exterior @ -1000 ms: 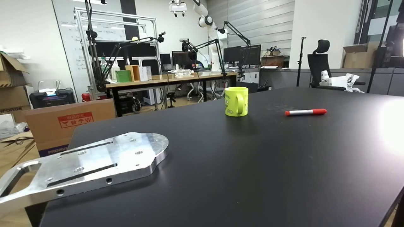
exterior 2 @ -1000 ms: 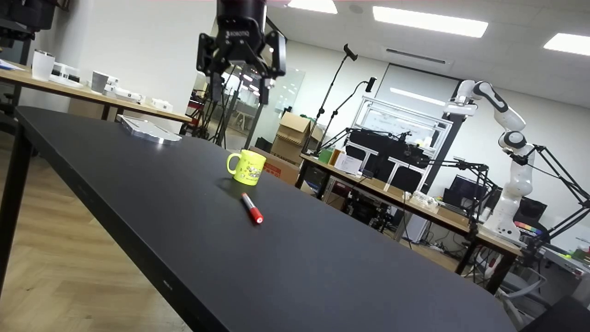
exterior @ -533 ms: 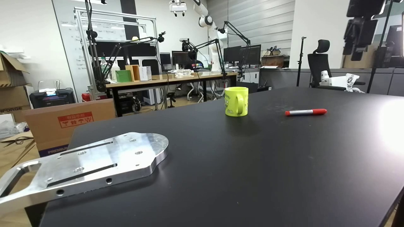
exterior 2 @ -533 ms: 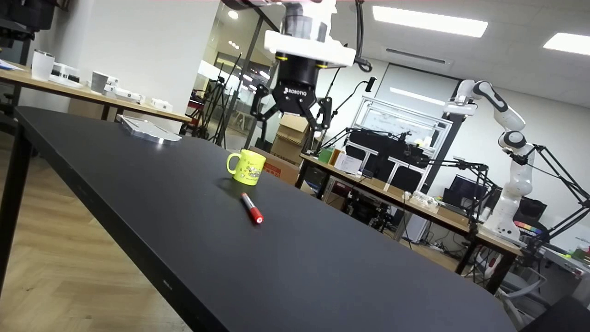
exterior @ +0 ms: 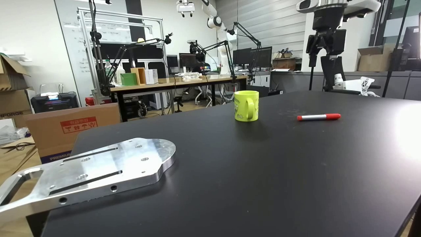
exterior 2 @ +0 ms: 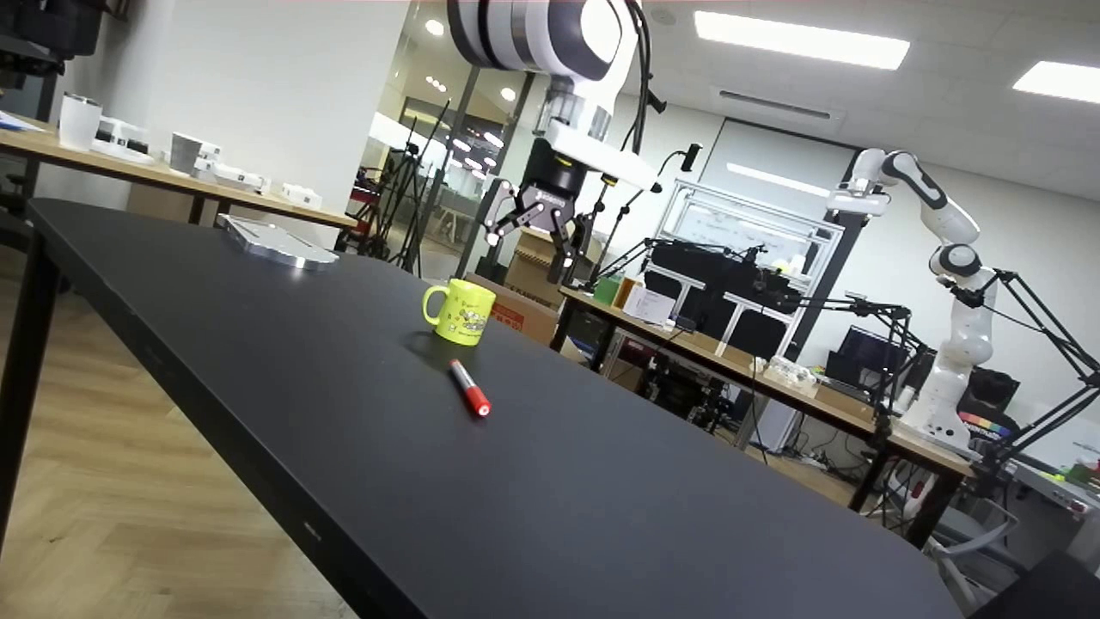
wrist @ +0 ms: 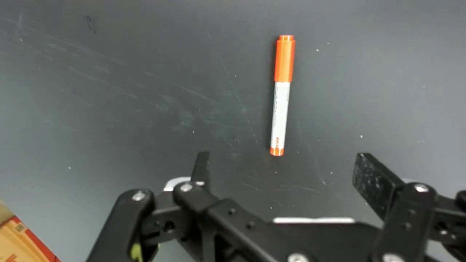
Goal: Put the marker into the mug.
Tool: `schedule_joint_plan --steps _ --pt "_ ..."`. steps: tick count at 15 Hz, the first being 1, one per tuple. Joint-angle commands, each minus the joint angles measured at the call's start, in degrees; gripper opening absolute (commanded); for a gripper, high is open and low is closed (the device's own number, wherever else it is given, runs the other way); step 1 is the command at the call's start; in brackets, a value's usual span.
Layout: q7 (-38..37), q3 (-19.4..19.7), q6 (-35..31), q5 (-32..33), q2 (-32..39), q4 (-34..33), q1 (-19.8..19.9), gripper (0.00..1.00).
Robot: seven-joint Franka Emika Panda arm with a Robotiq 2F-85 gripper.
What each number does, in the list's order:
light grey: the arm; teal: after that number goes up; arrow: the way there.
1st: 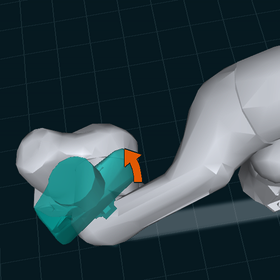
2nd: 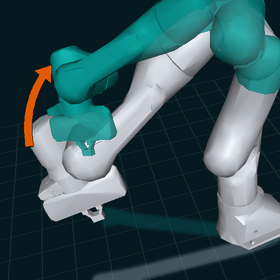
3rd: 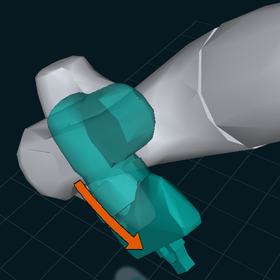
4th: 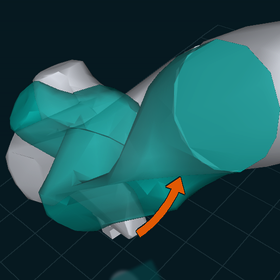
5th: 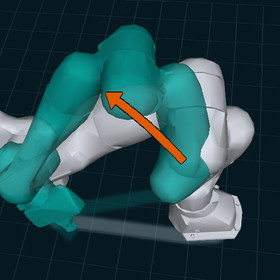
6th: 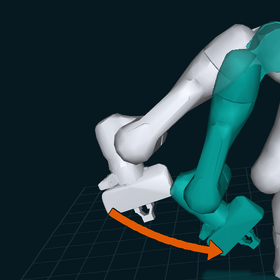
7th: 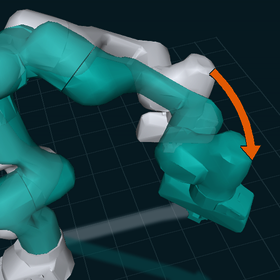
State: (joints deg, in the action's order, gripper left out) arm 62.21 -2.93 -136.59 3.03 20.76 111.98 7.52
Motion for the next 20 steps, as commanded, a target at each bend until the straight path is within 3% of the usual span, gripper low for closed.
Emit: schedule_joint_plan --steps 1,6,9,13,20 --pt "0.58 -0.23 0.67 -0.10 0.79 -1.03 -0.30 1.00" --pt "1.76 -0.32 1.25 -0.11 1.55 -1.93 -0.18 1.00" --pt "-1.20 0.49 -6.26 1.06 2.73 -0.43 -0.96 1.00" --pt "-2.84 0.29 -10.55 1.20 7.25 -1.90 -1.25 1.00" --pt "-3.36 -1.06 -9.47 0.76 15.29 -6.93 -0.98 1.00"
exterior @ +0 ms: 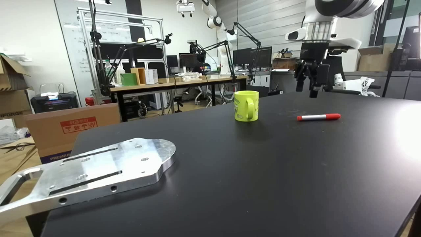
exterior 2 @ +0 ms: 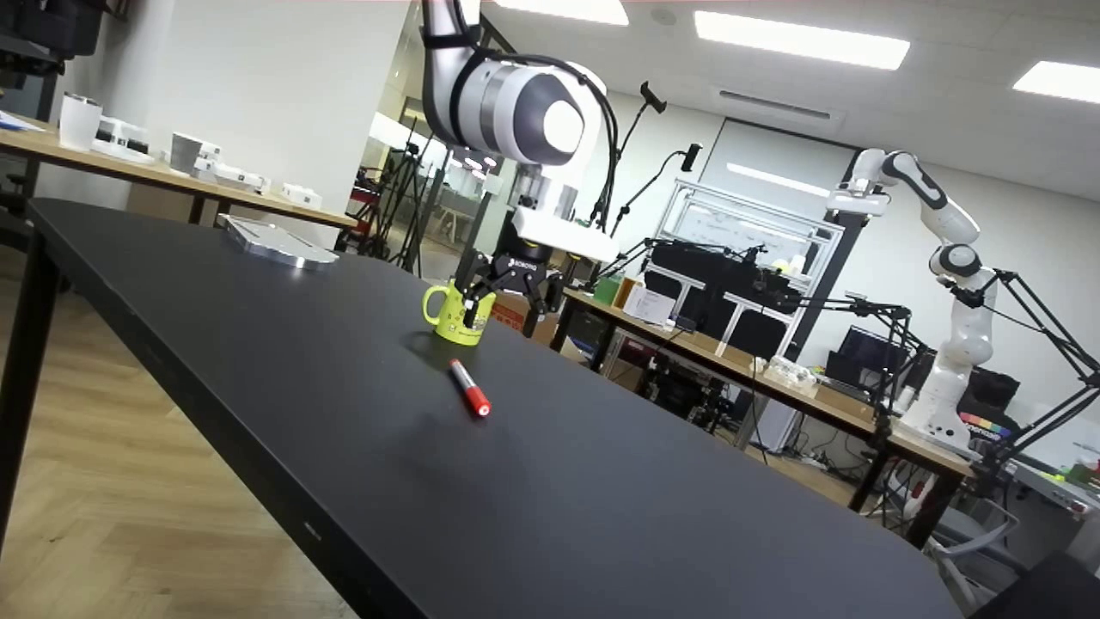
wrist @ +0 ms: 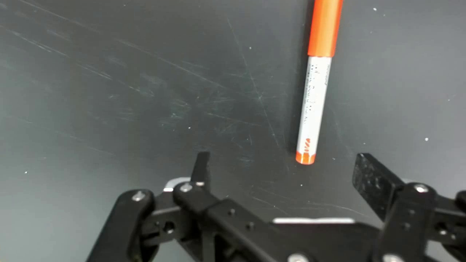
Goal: Put the marker into the mug.
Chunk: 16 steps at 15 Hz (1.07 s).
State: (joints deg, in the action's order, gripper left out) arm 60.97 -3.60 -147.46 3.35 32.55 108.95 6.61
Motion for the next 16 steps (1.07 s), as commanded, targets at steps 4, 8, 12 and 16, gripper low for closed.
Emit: schedule_joint_plan --steps 4,8,12,16 --pt "-2.45 -0.89 1.71 0.45 7.34 -6.62 -0.02 1.00" --pt "-2.46 -1.55 3.35 0.23 10.36 -9.23 0.03 1.00" --pt "-3.75 -1.28 5.82 0.48 12.51 -11.83 -0.57 0.73" --pt "-6.06 -1.43 8.49 -0.33 13.72 -14.44 -0.30 0.45"
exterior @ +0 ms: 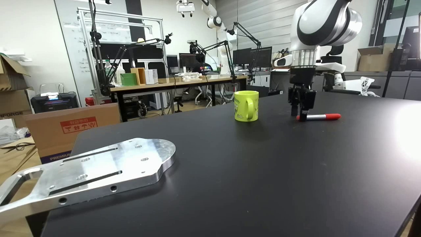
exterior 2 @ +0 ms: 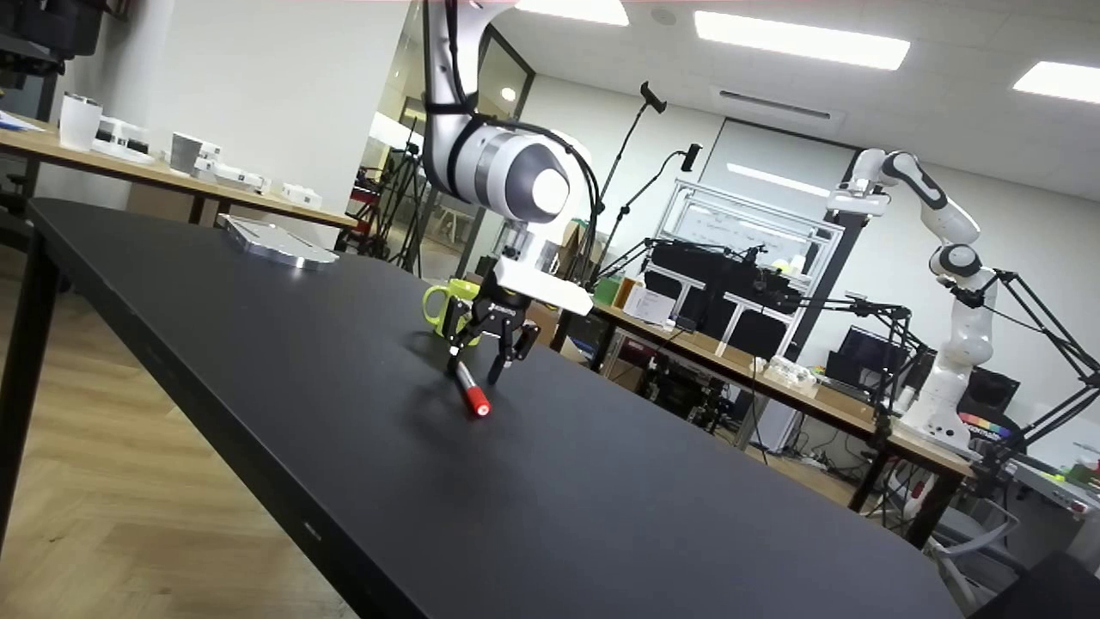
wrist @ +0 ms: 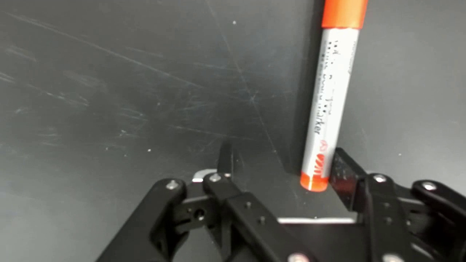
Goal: Put the marker into the mug.
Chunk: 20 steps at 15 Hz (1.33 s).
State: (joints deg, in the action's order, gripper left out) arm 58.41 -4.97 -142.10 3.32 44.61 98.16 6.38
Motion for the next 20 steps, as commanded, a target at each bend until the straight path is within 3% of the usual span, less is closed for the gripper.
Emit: schedule_joint_plan --steps 1,6,7,10,16,18,20 --pt "-4.23 0.05 3.68 -0.33 1.74 -4.14 -0.09 0.38" --pt "-4.02 -1.15 5.38 -1.87 1.46 -4.76 1.53 0.03" --pt "-4.08 -1.19 5.29 -2.31 1.42 -4.72 1.78 0.01" --pt "0.11 -3.56 3.56 -4.13 0.86 -4.57 4.18 0.05" --pt "7.75 -8.03 -12.26 -4.72 -6.67 0.21 7.09 0.05" --pt "9.79 -12.10 -17.93 -8.05 -9.33 2.10 9.96 0.05" --pt "13.46 -18.56 -21.52 -13.32 -10.90 2.94 14.43 0.05"
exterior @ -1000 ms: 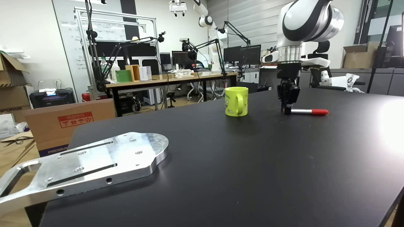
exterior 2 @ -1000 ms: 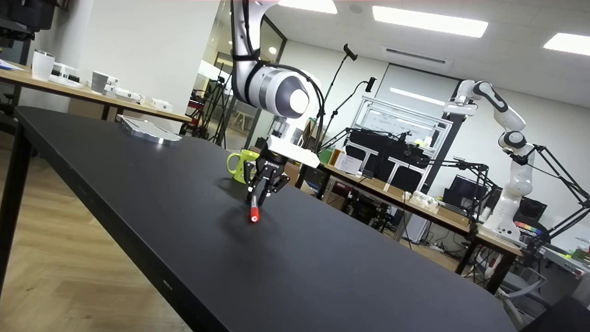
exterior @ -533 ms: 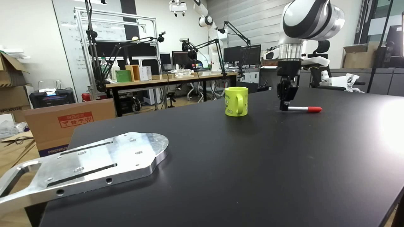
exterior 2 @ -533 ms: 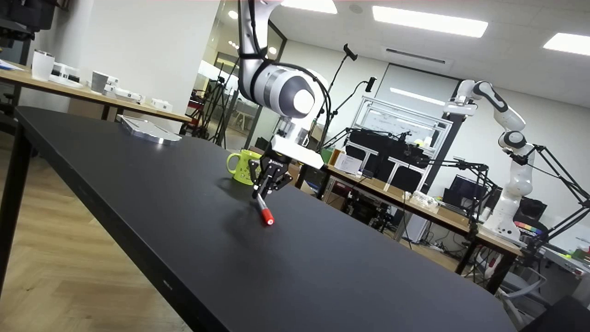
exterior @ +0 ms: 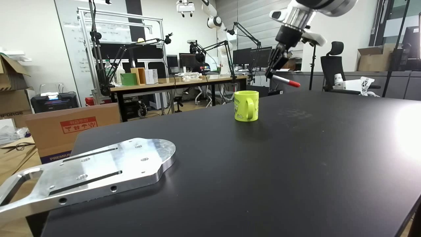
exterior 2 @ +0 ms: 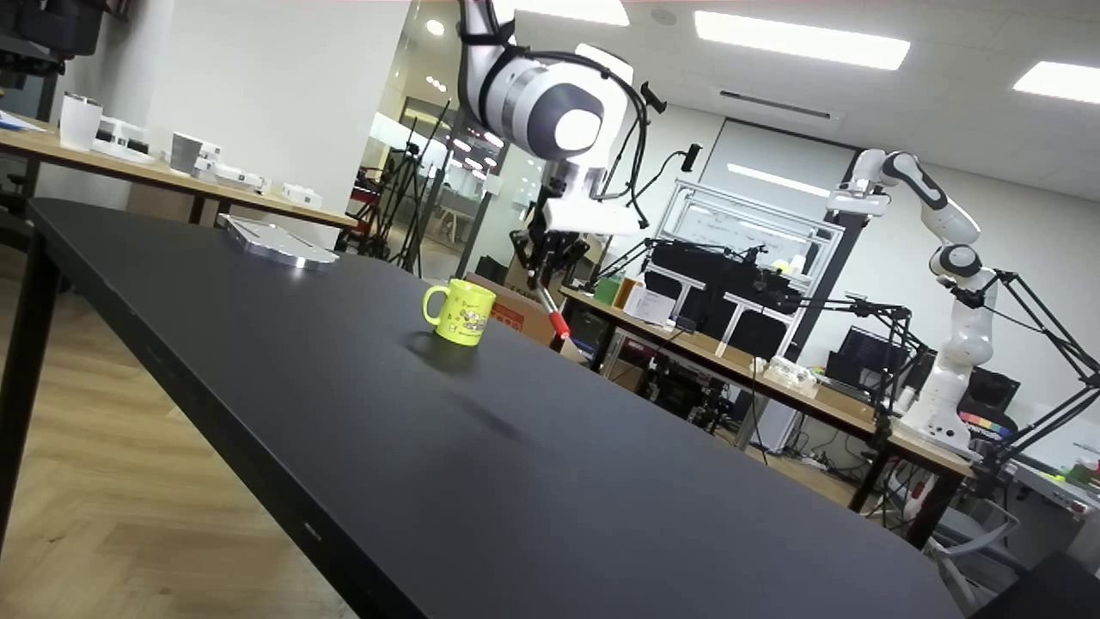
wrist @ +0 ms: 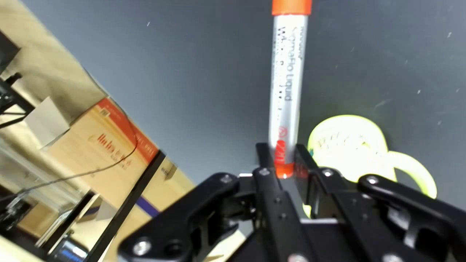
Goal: Put the marker into the mug.
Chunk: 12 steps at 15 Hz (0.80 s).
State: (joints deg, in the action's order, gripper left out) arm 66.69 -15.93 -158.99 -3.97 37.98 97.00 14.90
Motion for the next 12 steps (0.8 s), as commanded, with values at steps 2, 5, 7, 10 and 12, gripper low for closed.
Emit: schedule_joint_plan --steps 2,5,7,10,12 --pt "11.18 -15.61 -7.10 -11.80 -4.80 4.29 11.26 0.05" --pt "22.61 -28.97 -7.96 -19.35 -2.71 2.94 20.06 0.05" --pt "29.16 -37.29 -5.47 -22.65 -0.24 1.96 25.98 0.05" --pt "35.67 -45.47 -1.53 -23.67 5.13 1.06 31.63 0.05" --pt "39.77 -47.74 3.42 -21.84 8.48 0.57 33.65 0.05"
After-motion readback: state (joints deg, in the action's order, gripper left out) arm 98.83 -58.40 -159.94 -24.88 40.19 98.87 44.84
